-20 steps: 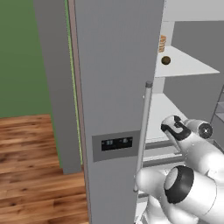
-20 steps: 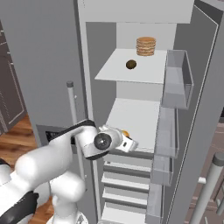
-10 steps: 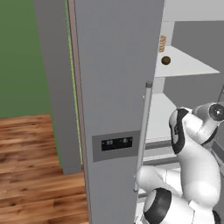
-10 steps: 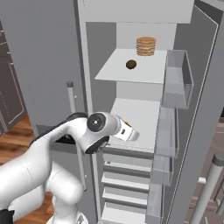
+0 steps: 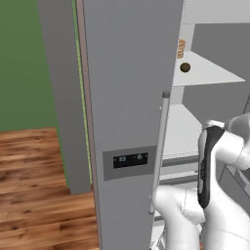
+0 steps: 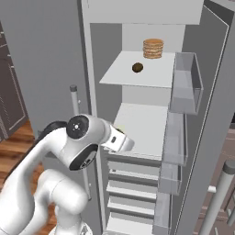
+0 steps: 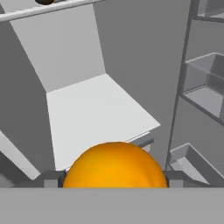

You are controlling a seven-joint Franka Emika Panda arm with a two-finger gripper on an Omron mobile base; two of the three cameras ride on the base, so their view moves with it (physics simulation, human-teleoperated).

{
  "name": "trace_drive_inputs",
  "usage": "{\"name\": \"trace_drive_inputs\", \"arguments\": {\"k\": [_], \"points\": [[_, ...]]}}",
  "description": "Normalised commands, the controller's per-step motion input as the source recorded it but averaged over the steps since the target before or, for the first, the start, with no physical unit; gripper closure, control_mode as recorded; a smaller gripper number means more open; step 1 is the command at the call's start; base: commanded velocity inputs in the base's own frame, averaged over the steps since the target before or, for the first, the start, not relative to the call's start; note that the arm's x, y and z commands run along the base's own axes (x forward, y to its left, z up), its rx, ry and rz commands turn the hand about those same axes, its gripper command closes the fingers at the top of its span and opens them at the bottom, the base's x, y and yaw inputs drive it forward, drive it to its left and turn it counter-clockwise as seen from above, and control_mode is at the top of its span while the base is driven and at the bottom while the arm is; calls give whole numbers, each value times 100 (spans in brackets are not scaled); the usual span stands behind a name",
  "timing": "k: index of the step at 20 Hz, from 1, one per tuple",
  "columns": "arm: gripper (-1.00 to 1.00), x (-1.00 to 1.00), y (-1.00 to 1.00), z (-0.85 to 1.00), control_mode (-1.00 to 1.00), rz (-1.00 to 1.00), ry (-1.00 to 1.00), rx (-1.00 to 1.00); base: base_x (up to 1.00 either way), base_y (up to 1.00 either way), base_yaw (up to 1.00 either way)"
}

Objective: Pick up the orange and kiwi from the fridge and place one fruit on each plate on the dining counter.

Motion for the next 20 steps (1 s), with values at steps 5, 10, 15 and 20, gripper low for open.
{"name": "trace_drive_inputs", "arguments": {"k": [5, 10, 15, 20], "points": [[100, -66, 47, 51, -100, 0, 0, -7, 0, 0, 0], [100, -64, 45, 45, -100, 0, 0, -4, 0, 0, 0], [100, -30, 64, 10, -100, 2, 6, -8, 0, 0, 0], [100, -3, 12, -7, -100, 2, 4, -3, 0, 0, 0]]}}
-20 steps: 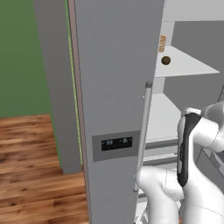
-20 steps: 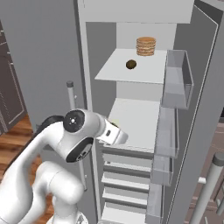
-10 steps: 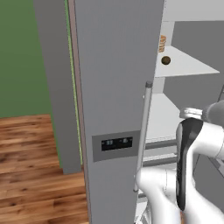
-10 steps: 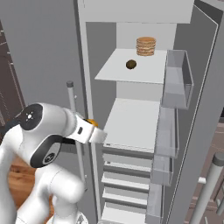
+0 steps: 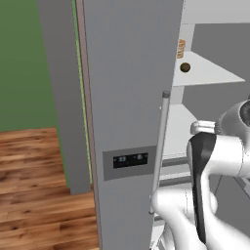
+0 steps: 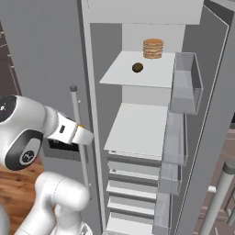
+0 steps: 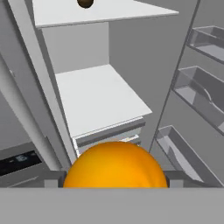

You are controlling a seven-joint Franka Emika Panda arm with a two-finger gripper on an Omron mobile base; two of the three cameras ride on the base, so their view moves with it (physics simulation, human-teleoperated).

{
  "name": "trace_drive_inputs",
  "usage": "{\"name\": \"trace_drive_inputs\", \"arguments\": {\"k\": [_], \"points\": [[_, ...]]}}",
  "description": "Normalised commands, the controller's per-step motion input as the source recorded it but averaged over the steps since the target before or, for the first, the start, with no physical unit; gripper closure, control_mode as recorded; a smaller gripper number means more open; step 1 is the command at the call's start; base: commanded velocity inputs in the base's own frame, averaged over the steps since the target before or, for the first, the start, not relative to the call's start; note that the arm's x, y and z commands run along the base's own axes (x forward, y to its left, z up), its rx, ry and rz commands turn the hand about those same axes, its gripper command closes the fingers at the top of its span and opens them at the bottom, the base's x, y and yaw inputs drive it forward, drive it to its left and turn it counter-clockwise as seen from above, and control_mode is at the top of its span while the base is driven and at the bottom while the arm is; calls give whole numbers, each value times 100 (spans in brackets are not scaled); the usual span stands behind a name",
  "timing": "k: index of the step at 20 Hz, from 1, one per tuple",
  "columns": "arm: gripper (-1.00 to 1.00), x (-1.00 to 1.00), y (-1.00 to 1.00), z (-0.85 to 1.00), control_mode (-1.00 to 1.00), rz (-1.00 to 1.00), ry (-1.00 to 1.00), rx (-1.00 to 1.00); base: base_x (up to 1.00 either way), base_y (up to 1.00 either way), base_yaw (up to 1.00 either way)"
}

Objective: Pick up the orange and kiwi from the fridge and place one fruit on each plate on the dining counter.

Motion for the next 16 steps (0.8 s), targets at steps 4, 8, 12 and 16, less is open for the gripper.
{"name": "trace_drive_inputs", "arguments": {"k": [4, 8, 12, 16], "points": [[100, -27, 13, -2, -100, 0, 0, -1, 0, 0, 0], [100, 0, 0, 0, 100, 0, 0, 0, -38, 55, -17], [100, 0, 0, 0, 100, 0, 0, 0, -37, 70, -46], [100, 0, 0, 0, 100, 0, 0, 0, -45, 47, -62]]}}
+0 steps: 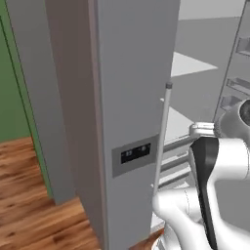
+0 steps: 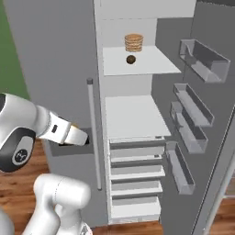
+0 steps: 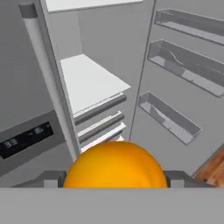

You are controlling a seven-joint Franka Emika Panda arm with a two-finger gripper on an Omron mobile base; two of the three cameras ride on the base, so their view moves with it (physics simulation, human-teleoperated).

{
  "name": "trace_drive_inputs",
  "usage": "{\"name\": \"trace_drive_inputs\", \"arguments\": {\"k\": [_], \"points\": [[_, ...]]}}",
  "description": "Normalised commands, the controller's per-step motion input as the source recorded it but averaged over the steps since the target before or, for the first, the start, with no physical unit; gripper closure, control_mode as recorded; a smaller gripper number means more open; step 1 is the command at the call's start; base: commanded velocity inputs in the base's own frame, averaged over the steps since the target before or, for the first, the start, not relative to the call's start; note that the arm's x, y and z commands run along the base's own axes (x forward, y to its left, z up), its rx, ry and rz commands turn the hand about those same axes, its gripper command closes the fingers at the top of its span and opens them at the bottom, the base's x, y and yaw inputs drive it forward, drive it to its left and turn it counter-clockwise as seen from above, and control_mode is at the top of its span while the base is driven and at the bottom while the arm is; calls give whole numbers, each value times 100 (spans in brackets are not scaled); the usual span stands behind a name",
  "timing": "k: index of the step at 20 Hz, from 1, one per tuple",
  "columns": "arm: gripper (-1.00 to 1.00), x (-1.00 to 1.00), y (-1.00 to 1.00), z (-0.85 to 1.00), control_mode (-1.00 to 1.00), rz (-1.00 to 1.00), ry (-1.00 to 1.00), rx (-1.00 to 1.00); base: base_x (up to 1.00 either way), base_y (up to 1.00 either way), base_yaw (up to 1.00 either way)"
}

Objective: Pick up the orange and kiwi from the fridge and place one fruit on each plate on the dining counter.

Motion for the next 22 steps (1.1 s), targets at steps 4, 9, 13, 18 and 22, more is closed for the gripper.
{"name": "trace_drive_inputs", "arguments": {"k": [4, 9, 13, 18, 22], "points": [[100, 0, 0, 0, 100, 0, 0, 0, -50, 16, -77], [100, 0, 0, 0, 100, 0, 0, 0, -45, 4, -87], [100, 0, 0, 0, 100, 0, 0, 0, -31, 1, -91], [100, 0, 0, 0, 100, 0, 0, 0, -8, -2, -94], [100, 0, 0, 0, 100, 0, 0, 0, 7, -14, -86]]}}
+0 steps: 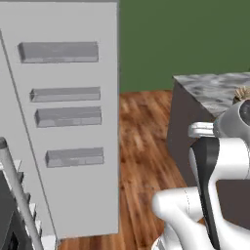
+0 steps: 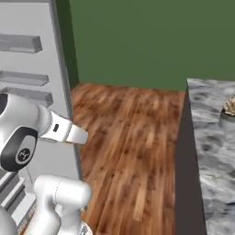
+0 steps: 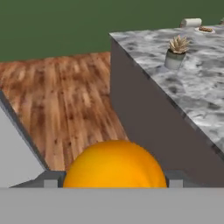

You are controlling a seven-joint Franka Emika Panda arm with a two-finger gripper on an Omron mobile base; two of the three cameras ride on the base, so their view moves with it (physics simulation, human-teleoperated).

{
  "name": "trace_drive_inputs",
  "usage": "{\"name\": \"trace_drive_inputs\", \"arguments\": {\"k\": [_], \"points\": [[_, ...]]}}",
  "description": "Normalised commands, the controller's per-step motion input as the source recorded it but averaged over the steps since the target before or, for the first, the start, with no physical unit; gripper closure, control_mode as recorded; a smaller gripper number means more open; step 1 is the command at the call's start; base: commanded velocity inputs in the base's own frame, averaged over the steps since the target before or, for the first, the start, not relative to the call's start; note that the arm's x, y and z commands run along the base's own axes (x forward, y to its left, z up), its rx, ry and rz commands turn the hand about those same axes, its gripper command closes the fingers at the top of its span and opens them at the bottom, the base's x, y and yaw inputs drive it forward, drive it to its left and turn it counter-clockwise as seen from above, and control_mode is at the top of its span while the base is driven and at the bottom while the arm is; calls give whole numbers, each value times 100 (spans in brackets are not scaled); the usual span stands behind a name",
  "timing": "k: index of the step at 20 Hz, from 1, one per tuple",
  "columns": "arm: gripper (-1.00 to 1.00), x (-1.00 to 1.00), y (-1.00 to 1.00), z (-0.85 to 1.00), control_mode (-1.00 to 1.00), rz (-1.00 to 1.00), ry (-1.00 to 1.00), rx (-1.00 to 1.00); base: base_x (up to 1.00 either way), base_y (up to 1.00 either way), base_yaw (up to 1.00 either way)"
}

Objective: Pick up the orange and kiwi from the fridge and place one fruit on each plate on the dining counter.

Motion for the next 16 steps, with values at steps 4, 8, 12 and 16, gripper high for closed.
{"name": "trace_drive_inputs", "arguments": {"k": [4, 8, 12, 16], "points": [[100, 0, 0, 0, 100, 0, 0, 0, 34, -15, -76], [100, 0, 0, 0, 100, 0, 0, 0, 57, -10, -62], [100, 0, 0, 0, 100, 0, 0, 0, 78, -3, -49], [100, 0, 0, 0, 100, 0, 0, 0, 100, -2, -16]]}}
